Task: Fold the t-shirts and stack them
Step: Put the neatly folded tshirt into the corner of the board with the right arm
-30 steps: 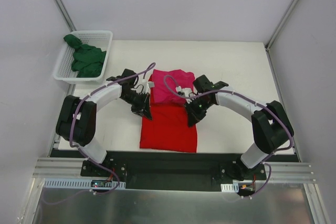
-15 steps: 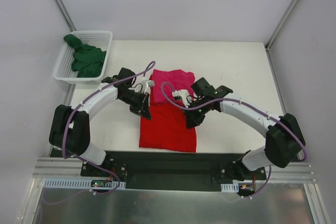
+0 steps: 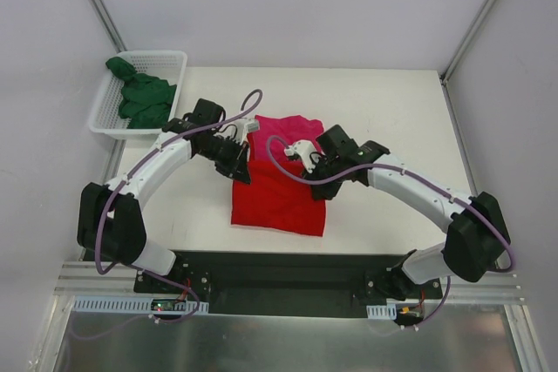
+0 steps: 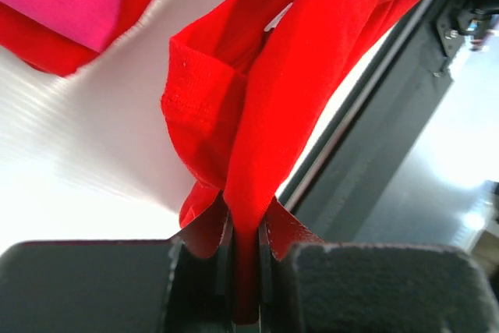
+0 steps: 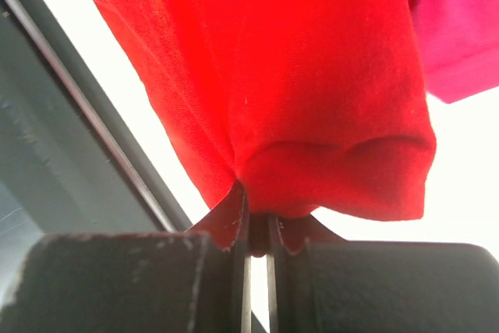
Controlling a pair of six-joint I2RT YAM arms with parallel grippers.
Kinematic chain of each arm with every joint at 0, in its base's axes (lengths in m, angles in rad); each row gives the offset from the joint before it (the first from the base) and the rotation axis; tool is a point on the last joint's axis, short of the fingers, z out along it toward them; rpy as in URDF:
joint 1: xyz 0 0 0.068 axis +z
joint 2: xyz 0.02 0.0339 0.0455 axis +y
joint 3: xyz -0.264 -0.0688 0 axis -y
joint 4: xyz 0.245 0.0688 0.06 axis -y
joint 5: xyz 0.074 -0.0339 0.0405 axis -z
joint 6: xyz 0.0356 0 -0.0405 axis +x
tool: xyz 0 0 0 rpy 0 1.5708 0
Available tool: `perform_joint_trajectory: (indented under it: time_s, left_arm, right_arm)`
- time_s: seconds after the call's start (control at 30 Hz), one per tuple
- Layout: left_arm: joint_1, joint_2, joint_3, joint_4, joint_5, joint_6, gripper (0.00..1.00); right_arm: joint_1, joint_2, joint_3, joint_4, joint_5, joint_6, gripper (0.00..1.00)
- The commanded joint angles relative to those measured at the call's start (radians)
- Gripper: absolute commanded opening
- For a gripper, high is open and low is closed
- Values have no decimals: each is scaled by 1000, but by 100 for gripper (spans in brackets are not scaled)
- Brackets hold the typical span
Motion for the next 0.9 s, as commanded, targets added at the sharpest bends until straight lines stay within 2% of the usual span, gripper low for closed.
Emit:
perform_joint_trajectory:
  time_s: [0.0, 0.2, 0.87]
  left_arm:
    - [-8, -45, 66, -19, -40, 79, 0]
    - [-13, -58, 89, -23, -67, 123, 0]
    - [-53, -152, 183, -36, -92, 268, 0]
  right_arm:
    - [5, -47, 67, 1, 70, -34, 1]
    - [19, -49, 110, -8, 128, -55, 1]
    - [22, -11, 249, -81, 151, -91, 1]
